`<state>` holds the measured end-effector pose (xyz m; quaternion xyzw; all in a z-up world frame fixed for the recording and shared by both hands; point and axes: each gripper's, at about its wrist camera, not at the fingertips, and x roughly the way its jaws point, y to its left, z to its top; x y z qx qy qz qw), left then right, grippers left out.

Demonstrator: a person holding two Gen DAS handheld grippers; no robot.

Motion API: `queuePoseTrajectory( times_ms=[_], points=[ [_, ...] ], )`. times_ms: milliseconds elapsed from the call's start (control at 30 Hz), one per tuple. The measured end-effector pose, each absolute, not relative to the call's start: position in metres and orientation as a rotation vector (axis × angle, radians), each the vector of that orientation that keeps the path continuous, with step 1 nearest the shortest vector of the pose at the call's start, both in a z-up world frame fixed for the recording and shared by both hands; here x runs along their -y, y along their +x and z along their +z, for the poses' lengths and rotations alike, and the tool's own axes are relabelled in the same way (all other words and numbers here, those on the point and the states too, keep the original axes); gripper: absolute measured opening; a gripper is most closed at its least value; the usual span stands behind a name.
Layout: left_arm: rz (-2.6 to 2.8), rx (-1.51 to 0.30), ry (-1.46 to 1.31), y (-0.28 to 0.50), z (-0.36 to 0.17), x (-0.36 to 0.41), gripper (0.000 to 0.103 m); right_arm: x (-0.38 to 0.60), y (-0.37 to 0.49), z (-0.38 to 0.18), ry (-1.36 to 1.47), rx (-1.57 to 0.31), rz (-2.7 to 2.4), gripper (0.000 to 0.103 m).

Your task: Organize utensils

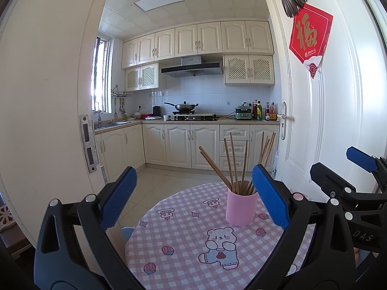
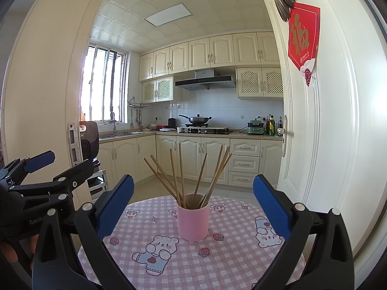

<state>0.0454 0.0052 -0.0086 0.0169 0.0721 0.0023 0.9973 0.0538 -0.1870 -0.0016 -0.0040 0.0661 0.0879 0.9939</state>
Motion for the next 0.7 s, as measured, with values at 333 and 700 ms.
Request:
queuePoseTrajectory(
  times_ms=[333,700],
  points=[
    [0.008,-0.143,0.038,0.0457,-0.0085,-0.0045,0.094,0.1855,0.0538,-0.0038,-0.005,-0.136,0.173,0.095],
    [0.008,-0.146,0.036,0.0472,-0.01,-0.0053,0.094,0.1831,0.0539,-0.0048,-0.005,-0.139,0.172,0.095]
  ],
)
